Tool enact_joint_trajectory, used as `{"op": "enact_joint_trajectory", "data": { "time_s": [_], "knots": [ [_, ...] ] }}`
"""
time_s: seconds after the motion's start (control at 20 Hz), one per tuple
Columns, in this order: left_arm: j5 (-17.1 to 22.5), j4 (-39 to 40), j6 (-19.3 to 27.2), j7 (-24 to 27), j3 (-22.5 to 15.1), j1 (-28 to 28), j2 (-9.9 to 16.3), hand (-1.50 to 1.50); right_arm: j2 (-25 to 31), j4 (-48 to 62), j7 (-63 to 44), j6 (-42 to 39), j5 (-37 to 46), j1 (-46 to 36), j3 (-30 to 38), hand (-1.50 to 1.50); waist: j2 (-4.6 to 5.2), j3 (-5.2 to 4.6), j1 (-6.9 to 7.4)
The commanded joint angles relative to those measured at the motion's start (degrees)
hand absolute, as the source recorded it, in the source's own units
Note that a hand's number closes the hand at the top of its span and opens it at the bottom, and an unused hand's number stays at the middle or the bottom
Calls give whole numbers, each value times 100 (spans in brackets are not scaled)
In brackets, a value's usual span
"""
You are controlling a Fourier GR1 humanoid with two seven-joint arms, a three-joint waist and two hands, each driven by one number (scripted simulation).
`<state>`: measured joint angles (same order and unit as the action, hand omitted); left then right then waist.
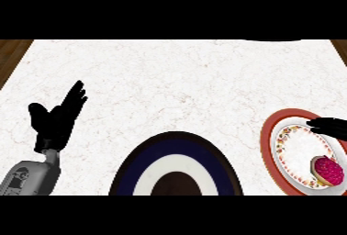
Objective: Pick the cupcake from the plate and place it in the plate
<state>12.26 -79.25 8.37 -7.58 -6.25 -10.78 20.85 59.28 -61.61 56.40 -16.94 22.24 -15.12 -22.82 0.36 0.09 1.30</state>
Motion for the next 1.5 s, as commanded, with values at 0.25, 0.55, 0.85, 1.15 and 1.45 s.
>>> {"op": "enact_joint_trajectory", "data": {
  "time_s": [0.25,0.55,0.85,1.15,1.45],
  "knots": [
    [-55,-172,-124,1,113,249,-36,0,-399,728,820,-73,899,-527,-524,-150,-23,-4,-13],
    [-171,-63,-242,198,205,374,-137,0,-732,588,361,28,1109,-591,-527,-150,-36,-9,-84],
    [-251,-168,-274,-85,315,150,-211,0,-931,1100,704,302,1488,-608,-430,-150,-30,-7,-83],
    [-322,231,-363,67,586,-14,-182,0,-968,555,299,249,1913,-566,-613,-150,-37,-11,-127],
    [-429,44,-215,-377,400,-170,-365,0,-1108,332,671,700,2102,-302,-920,150,-38,-9,-161]
  ]
}}
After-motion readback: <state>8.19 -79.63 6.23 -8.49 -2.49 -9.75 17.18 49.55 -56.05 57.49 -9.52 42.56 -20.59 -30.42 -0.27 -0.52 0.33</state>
